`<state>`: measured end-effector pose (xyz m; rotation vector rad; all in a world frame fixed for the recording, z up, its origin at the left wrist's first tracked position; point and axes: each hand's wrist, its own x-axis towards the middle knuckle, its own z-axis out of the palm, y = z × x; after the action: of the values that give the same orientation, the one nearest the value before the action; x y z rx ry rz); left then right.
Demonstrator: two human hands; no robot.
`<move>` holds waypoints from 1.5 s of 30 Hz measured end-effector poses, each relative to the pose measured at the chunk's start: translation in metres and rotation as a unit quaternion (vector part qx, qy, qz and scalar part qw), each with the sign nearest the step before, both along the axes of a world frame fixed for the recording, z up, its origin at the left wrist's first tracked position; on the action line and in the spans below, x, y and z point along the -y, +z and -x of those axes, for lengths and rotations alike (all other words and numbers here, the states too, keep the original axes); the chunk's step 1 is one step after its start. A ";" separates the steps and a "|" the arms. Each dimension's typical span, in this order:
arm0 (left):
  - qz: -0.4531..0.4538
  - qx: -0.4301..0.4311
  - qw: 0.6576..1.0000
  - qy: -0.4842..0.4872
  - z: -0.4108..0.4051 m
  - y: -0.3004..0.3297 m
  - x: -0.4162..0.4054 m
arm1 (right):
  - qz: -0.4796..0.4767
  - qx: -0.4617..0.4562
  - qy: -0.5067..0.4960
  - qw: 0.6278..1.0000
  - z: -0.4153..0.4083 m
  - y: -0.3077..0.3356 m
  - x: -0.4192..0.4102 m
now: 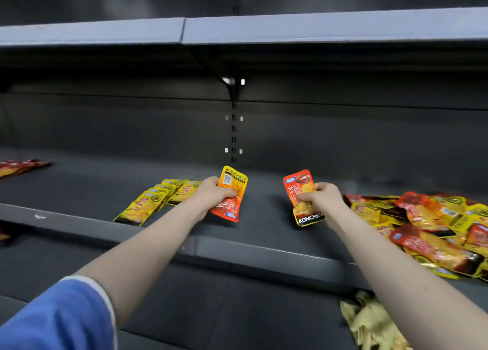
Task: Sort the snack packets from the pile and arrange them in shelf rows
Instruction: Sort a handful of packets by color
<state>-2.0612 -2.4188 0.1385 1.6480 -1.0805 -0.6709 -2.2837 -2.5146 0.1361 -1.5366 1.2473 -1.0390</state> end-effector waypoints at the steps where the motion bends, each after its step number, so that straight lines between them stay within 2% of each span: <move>1: 0.003 0.003 1.000 0.003 -0.017 0.001 -0.008 | -0.005 0.004 0.002 1.000 -0.023 -0.001 -0.008; 13: -0.028 0.013 0.999 0.031 -0.265 -0.003 -0.096 | -0.016 0.054 0.032 0.998 -0.292 -0.005 -0.089; 22: -0.030 -0.001 0.998 0.054 -0.408 -0.013 -0.105 | 0.009 0.049 0.052 0.997 -0.448 0.010 -0.086; 29: -0.024 0.013 0.996 0.089 -0.534 -0.002 -0.106 | -0.019 0.057 0.095 0.994 -0.577 0.009 -0.072; 35: -0.050 0.024 0.995 0.083 -0.636 0.015 -0.123 | -0.036 0.040 0.110 0.993 -0.679 0.007 -0.087; 42: -0.039 0.008 0.998 0.040 -0.764 0.009 -0.142 | -0.064 0.049 0.086 0.993 -0.789 -0.015 -0.128; 45: -0.039 0.030 0.998 0.033 -0.823 0.005 -0.150 | -0.077 0.066 0.046 0.994 -0.831 -0.023 -0.149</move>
<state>-1.2379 -2.2683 0.1435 1.7731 -1.0484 -0.6313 -1.4526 -2.3652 0.1133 -1.3713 1.1272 -0.9469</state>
